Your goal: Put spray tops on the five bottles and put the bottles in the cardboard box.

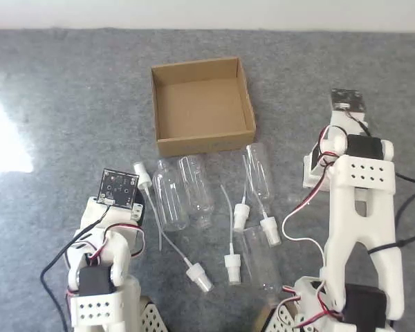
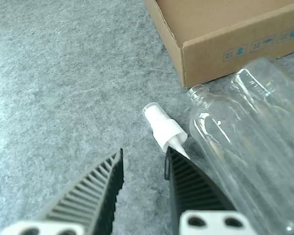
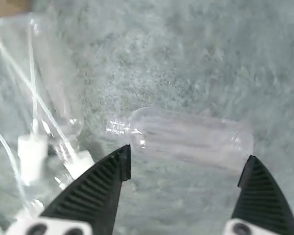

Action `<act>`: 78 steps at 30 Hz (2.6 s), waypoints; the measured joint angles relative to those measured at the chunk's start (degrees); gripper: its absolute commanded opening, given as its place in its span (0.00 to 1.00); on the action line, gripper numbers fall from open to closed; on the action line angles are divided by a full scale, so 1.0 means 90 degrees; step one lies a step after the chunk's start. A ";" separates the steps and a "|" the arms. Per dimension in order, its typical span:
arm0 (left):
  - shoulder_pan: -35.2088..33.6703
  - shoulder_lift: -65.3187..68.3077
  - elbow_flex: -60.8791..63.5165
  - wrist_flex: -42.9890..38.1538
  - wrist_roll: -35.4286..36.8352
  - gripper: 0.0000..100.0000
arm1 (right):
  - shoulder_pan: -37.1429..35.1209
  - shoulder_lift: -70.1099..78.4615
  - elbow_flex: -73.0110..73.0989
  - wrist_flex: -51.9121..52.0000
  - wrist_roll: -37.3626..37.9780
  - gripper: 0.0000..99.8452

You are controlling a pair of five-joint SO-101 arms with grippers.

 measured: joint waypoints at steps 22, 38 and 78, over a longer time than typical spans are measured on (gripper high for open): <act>0.0000 0.0000 0.0000 0.0000 0.0000 0.13 | -0.0537 0.0000 0.0000 0.0449 0.4581 0.32; 0.0000 0.0000 0.0000 0.0000 0.0000 0.13 | -0.0547 -0.0010 0.1084 -0.0176 0.6212 0.32; 0.0000 0.0000 0.0000 0.0000 0.0000 0.13 | 0.0068 0.1700 0.1328 -0.1924 0.6203 0.12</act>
